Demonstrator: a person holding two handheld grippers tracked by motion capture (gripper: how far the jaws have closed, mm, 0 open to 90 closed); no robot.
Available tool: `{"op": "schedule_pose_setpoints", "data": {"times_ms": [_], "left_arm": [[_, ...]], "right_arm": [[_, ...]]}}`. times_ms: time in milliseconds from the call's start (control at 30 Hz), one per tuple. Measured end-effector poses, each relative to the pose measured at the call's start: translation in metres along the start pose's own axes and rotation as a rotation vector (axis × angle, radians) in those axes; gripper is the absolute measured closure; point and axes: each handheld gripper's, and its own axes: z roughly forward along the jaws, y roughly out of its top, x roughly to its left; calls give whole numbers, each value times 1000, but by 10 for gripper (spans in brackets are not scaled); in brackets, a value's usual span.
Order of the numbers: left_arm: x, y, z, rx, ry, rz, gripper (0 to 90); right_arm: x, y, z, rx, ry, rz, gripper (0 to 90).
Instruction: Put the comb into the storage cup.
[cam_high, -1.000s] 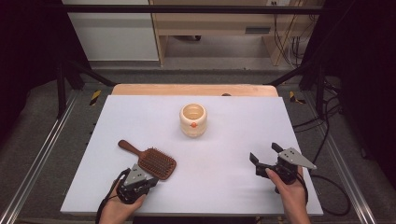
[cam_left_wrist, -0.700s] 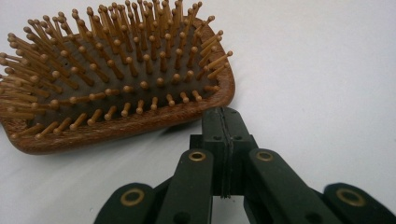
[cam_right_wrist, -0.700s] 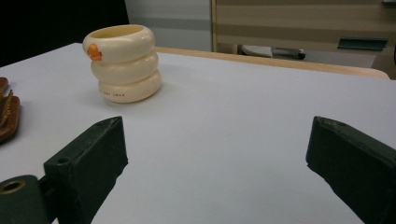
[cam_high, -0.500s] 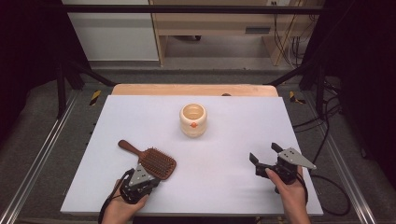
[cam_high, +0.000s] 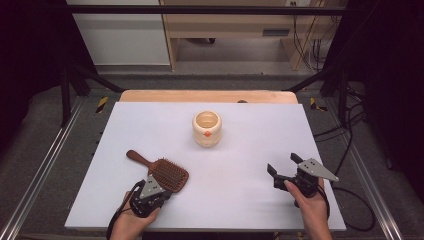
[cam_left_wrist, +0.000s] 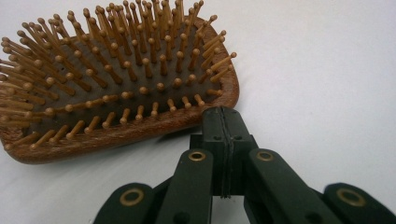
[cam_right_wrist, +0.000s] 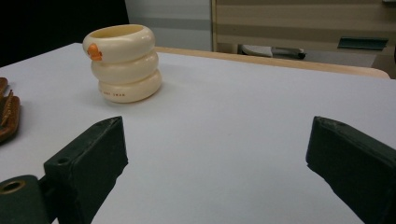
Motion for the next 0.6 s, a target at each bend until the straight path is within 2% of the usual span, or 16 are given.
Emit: {"op": "schedule_pose_setpoints", "data": {"times_ms": [600], "left_arm": [[1,8,8,-15,12,9,897]], "right_arm": [[0,-1,1,7,2,1,56]]}}
